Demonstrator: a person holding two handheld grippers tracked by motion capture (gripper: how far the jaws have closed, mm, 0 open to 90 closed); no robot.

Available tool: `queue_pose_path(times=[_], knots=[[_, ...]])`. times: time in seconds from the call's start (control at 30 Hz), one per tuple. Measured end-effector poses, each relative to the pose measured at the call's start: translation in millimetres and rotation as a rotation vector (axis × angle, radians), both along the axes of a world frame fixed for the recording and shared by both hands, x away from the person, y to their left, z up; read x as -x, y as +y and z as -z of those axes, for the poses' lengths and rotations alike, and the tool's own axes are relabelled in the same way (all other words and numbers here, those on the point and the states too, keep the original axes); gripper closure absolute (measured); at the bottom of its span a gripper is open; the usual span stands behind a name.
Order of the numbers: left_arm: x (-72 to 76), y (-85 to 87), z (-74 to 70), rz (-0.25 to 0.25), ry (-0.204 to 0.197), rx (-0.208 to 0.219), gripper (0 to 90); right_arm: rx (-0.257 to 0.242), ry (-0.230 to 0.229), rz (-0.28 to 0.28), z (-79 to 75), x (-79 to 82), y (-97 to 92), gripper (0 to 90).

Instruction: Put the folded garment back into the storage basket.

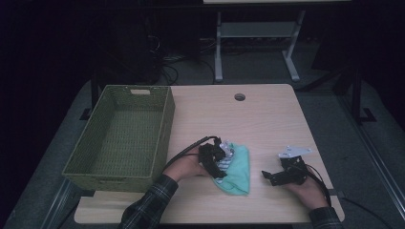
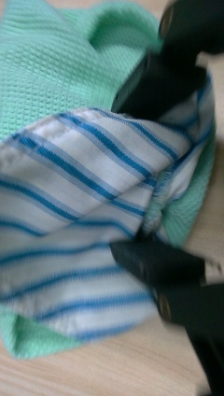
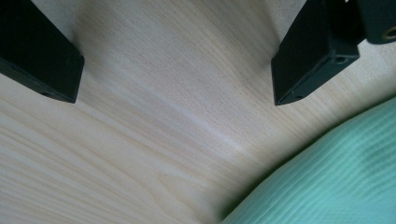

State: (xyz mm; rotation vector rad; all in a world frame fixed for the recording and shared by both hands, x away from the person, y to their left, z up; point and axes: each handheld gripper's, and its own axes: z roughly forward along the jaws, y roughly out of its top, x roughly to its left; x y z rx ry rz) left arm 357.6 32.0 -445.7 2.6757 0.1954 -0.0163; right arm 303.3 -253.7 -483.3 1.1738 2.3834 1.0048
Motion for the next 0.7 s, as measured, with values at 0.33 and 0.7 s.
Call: queue_pose_path(times=[0.33, 0.7], knots=[[5.6, -4.5, -3.6, -0.025, 0.045, -0.023, 70.6, 0.0, 0.001, 0.0, -0.1, 0.1, 0.1, 2.1], [0.0, 2.9, -8.2, -0.12, 0.128, 0.009, 72.3, -0.001, 0.002, 0.01, -0.2, 0.7, 0.6, 2.0]])
